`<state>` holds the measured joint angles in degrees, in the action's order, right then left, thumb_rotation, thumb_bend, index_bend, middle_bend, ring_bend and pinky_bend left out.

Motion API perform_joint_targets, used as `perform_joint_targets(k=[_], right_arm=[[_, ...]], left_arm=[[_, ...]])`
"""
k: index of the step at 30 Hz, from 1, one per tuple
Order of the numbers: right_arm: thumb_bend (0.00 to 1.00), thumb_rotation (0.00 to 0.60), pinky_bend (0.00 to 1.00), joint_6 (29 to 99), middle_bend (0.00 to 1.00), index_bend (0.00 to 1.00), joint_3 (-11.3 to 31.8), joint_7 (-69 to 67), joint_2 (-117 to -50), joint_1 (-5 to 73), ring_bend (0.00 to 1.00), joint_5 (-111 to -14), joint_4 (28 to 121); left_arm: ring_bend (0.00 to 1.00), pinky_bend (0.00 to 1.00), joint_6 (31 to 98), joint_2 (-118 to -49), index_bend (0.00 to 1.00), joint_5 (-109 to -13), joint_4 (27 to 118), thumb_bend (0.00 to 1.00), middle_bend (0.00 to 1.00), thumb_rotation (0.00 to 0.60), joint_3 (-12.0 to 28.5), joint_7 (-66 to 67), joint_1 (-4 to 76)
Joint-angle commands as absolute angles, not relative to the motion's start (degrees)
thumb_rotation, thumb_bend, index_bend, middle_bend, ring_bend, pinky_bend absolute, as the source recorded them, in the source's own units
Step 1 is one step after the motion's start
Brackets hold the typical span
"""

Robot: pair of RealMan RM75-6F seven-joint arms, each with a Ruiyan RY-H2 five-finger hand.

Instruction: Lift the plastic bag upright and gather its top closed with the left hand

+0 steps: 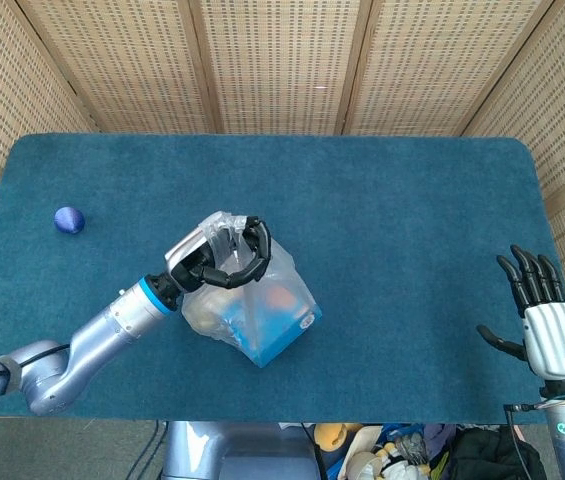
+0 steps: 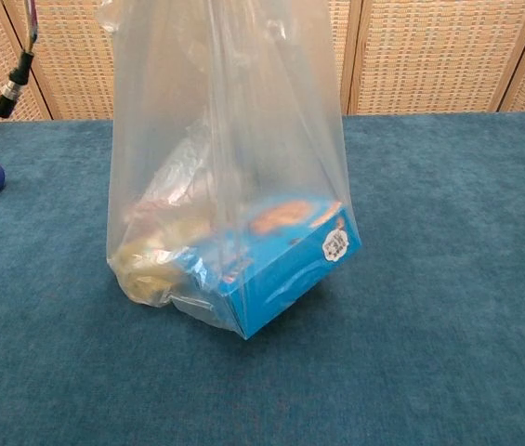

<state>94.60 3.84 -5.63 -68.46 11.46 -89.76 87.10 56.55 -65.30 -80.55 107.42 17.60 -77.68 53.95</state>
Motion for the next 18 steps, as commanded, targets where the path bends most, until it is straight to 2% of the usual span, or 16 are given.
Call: perform_joint_targets(k=[1, 18], right_arm=[[0.00, 0.600, 0.01, 94.81, 0.00, 0.00, 3.85, -5.41, -68.60, 11.09, 0.00, -90.15, 87.19], [0.00, 0.600, 0.01, 92.99, 0.00, 0.00, 4.25, -5.43, -69.40, 10.32, 0.00, -90.58, 85.43]], left_arm=[[0.63, 0.65, 55.96, -62.75, 0.82, -79.93, 109.56, 0.86, 0.80, 0.600, 18.69, -76.38, 53.09], [0.64, 0.66, 52.15, -48.21, 0.84, -75.63, 117.79, 0.88, 0.81, 0.600, 25.97, -69.34, 52.02]])
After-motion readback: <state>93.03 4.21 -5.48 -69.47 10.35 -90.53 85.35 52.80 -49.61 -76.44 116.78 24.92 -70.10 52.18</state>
